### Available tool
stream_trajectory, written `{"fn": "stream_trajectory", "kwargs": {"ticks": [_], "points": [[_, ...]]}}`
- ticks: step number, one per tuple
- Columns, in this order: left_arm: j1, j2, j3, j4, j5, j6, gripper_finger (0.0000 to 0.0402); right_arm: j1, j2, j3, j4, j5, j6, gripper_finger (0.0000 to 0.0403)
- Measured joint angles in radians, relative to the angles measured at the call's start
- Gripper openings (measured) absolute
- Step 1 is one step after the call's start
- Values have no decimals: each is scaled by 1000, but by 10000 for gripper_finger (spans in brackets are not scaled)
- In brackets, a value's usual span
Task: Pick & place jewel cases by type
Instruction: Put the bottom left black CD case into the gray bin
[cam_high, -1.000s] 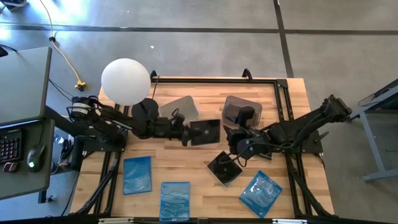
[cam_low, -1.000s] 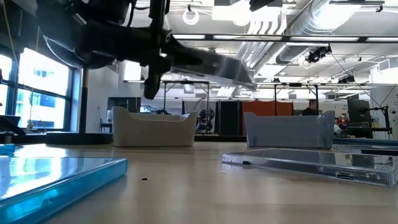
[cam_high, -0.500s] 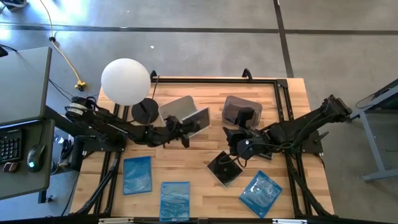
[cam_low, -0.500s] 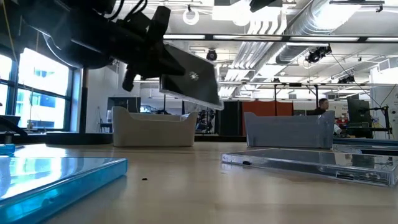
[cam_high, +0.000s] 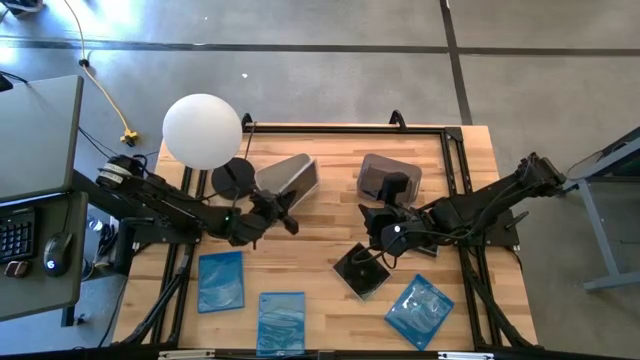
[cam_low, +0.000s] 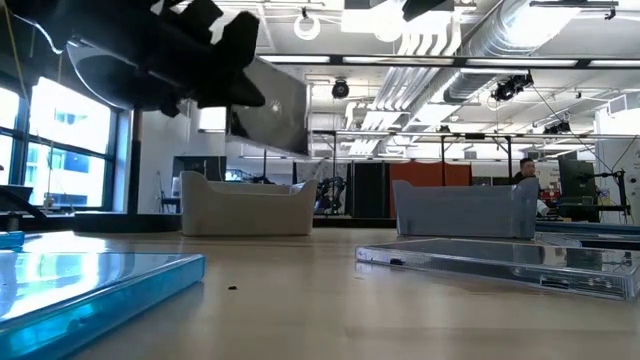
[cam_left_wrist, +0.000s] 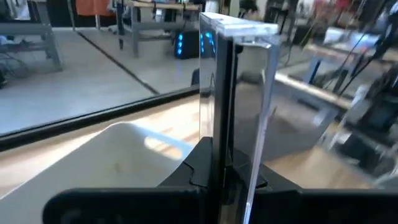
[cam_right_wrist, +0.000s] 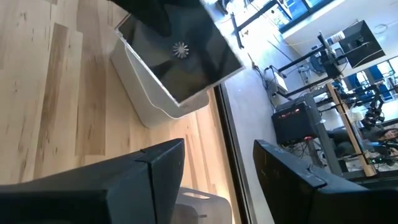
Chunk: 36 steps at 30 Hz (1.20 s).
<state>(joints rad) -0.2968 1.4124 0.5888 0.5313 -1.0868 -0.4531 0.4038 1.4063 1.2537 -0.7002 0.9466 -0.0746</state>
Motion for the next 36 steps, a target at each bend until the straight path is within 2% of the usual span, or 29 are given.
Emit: {"fn": "stream_trajectory", "kwargs": {"ticks": [7, 13, 17, 20, 24, 28, 31, 36], "points": [[2, 0, -1, -208, -53, -80, 14, 0, 0, 0, 0, -3, 0, 187], [7, 0, 0, -250, -66, -51, 14, 0, 0, 0, 1, -79, 6, 188], [55, 0, -1, -361, -2, -116, 14, 0, 1, 0, 1, -137, 48, 188], [117, 0, -1, -385, 47, -153, 14, 0, 1, 0, 1, -150, 56, 188], [203, 0, -1, -341, 150, -104, 14, 0, 1, 0, 2, -150, 52, 188], [269, -7, 2, -281, 295, -20, 14, 0, 1, 0, 2, -150, 52, 188], [308, -7, 21, -313, 386, 34, 14, 0, 1, 0, 2, -150, 51, 188], [350, -7, 54, -418, 424, 57, 18, 0, 1, -2, 5, -174, 51, 188]]}}
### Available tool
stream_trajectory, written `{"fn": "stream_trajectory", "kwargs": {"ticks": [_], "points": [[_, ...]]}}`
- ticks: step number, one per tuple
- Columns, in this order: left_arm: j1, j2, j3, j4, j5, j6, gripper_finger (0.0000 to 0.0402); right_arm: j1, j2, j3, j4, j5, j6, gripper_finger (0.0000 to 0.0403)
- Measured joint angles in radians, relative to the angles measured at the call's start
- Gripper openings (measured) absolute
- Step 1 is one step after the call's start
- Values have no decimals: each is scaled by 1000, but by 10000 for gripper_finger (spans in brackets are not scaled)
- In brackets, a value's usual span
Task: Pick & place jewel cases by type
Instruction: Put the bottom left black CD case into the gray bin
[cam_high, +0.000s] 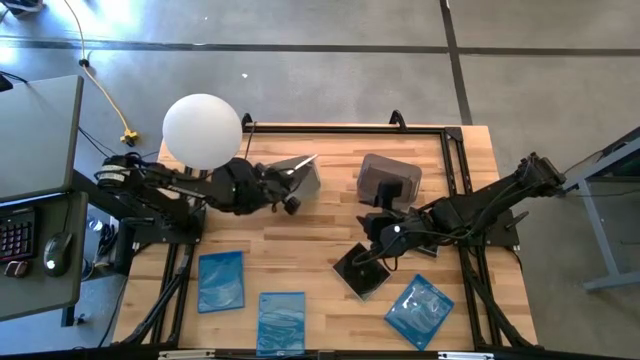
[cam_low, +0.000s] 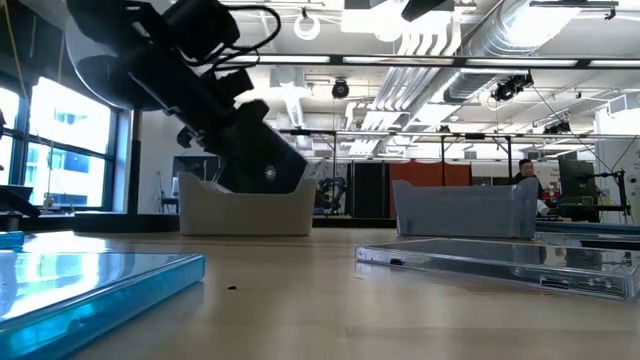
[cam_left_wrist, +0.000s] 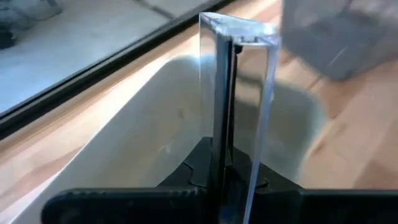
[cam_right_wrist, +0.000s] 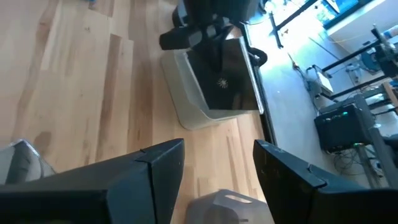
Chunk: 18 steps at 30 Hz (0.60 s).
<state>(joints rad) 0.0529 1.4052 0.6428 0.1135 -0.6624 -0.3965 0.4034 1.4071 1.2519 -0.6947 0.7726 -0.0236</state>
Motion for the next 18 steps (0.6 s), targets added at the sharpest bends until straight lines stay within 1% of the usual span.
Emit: {"fn": "stream_trajectory", "kwargs": {"ticks": [6, 9, 14, 18], "points": [[15, 0, 13, -77, -3, 0, 63, -6, 0, -66, 24, 2, -10, 188], [12, 0, 13, -95, -32, -1, 83, -14, 0, -102, 36, 6, -5, 188], [13, -21, 14, -100, -101, -2, 91, -18, 0, -144, 115, -9, -2, 188], [13, -51, 57, -176, -161, 10, 91, -17, 0, -166, 174, -9, -2, 188]]}}
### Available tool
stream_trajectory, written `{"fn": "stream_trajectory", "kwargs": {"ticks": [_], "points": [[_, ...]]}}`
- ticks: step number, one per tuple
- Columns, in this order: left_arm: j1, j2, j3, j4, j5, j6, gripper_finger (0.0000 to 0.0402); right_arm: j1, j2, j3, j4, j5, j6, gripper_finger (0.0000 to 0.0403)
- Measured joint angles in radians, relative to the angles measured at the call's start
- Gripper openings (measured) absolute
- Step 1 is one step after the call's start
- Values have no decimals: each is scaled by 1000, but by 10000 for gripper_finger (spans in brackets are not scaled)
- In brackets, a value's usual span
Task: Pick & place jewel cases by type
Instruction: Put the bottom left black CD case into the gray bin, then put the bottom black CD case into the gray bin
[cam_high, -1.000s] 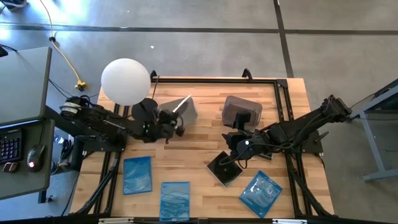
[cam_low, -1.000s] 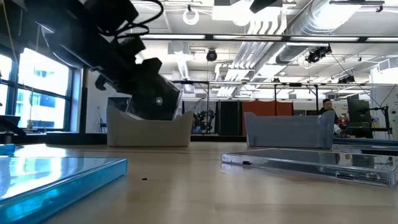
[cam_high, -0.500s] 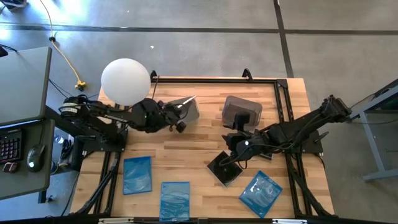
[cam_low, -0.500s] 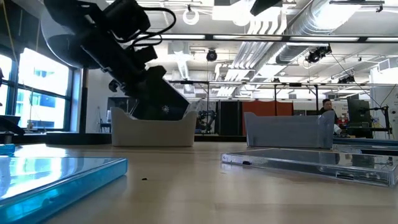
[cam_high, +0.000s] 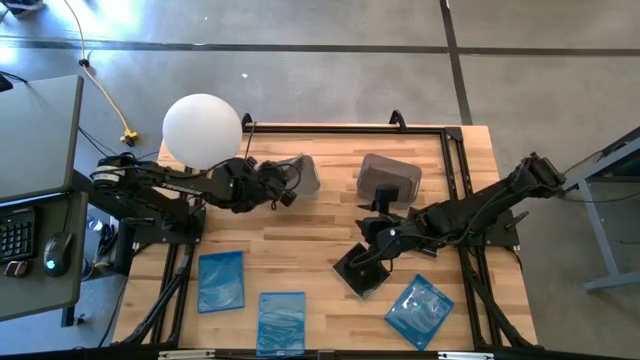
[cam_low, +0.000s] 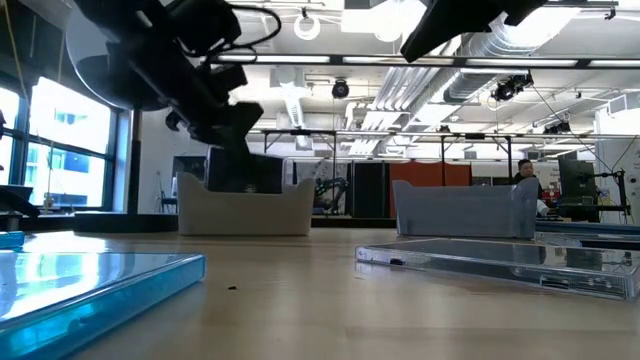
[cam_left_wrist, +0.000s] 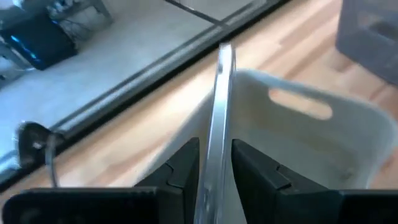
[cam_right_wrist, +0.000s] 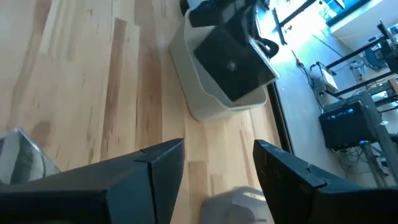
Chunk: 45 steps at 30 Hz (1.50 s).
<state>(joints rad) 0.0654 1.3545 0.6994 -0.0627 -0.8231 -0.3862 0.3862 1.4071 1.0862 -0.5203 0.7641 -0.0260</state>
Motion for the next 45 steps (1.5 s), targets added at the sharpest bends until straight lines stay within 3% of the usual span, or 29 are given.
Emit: {"fn": "stream_trajectory", "kwargs": {"ticks": [7, 10, 13, 18, 22, 25, 34, 39, 45], "points": [[0, -16, 167, -124, -1, 122, 92, 0, 0, -42, 77, 2, -8, 188], [-2, -16, 250, -188, 53, 147, 92, 0, 0, -50, 74, -40, -8, 188], [-20, -16, 325, -243, 156, 151, 92, 0, 0, -55, 64, -158, -8, 188], [-84, -16, 450, -386, 303, 145, 92, 1, 0, -55, 46, -455, -24, 188], [-150, -16, 519, -455, 416, 74, 92, 26, 28, -55, 47, -588, -35, 188], [-201, -16, 525, -488, 478, 27, 92, 61, 71, -55, 47, -597, -78, 188], [-338, 41, 525, -562, 445, -202, 92, 129, 190, -55, 16, -580, -111, 188], [-370, 153, 524, -563, 473, -363, 92, 139, 233, -55, -12, -576, -113, 188], [-356, 327, 522, -418, 502, -400, 92, 167, 284, -55, -27, -595, -117, 188]]}}
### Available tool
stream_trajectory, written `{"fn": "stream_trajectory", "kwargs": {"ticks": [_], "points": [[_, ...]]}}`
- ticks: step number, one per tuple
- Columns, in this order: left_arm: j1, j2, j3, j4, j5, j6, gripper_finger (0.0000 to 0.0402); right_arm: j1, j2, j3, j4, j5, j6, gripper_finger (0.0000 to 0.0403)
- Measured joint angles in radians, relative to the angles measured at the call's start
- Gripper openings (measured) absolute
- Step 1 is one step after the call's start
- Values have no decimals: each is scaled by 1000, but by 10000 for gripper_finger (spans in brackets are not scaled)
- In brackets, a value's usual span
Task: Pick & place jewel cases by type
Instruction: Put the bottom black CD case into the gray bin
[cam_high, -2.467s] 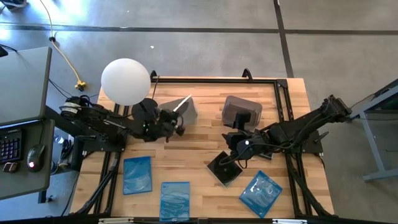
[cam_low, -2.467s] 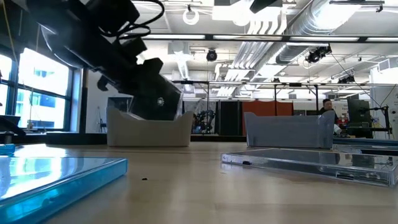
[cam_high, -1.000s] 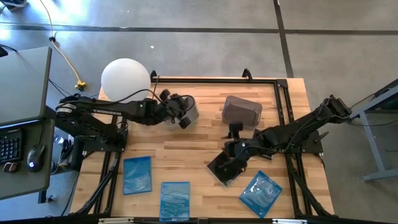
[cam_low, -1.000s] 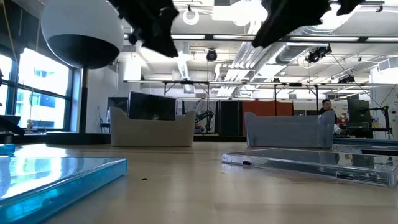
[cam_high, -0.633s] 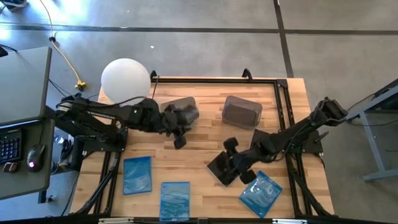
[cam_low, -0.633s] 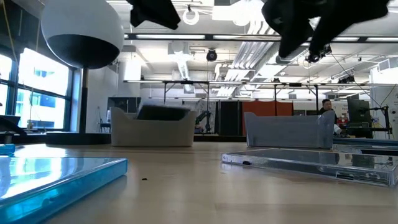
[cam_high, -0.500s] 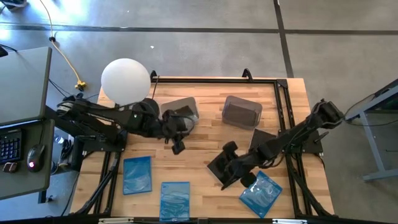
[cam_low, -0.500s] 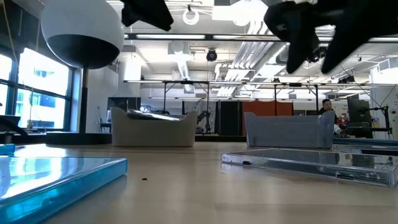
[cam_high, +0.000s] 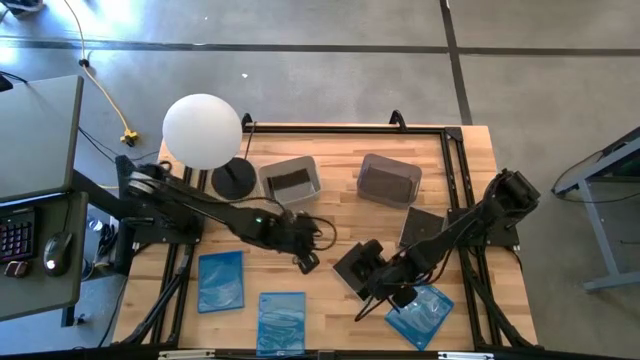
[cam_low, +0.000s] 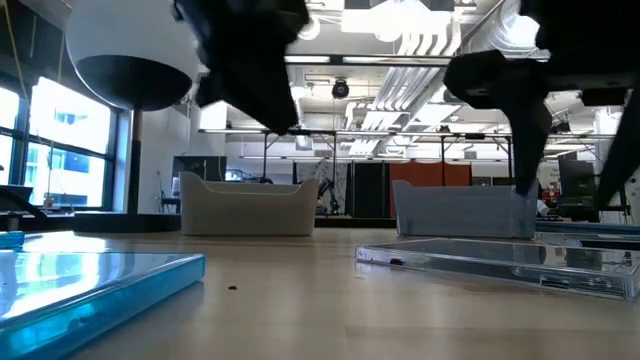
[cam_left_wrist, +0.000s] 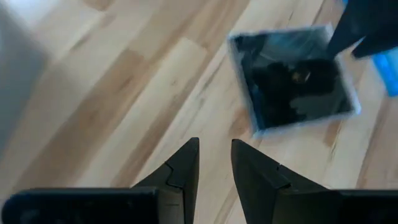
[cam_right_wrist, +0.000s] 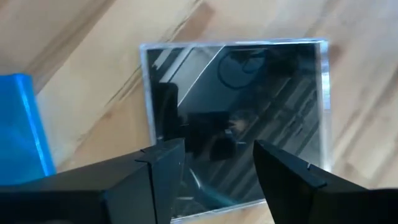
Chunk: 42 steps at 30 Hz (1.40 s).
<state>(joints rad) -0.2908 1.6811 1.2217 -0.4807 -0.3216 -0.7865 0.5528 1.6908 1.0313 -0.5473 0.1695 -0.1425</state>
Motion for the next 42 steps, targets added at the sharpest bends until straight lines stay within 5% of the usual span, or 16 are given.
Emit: {"fn": "stream_trajectory", "kwargs": {"ticks": [4, 10, 17, 22, 26, 34, 42], "points": [[41, 76, 1, 147, 99, 41, 92, 32, 29, 0, -20, 43, 0, 188], [103, 154, 1, 323, 304, 88, 92, 112, 71, 0, -45, 289, -24, 188], [161, 209, 5, 407, 443, 179, 92, 165, 96, 1, -34, 248, 69, 188], [191, 210, 2, 405, 521, 238, 93, 175, 95, 2, -34, 312, 90, 188], [218, 210, 1, 411, 568, 297, 98, 191, 93, 2, -50, 394, 110, 188], [248, 225, 0, 413, 598, 332, 167, 257, 91, 2, -41, 342, 144, 188], [238, 290, -2, 462, 551, 127, 201, 294, 98, 2, -24, 486, 137, 188]]}}
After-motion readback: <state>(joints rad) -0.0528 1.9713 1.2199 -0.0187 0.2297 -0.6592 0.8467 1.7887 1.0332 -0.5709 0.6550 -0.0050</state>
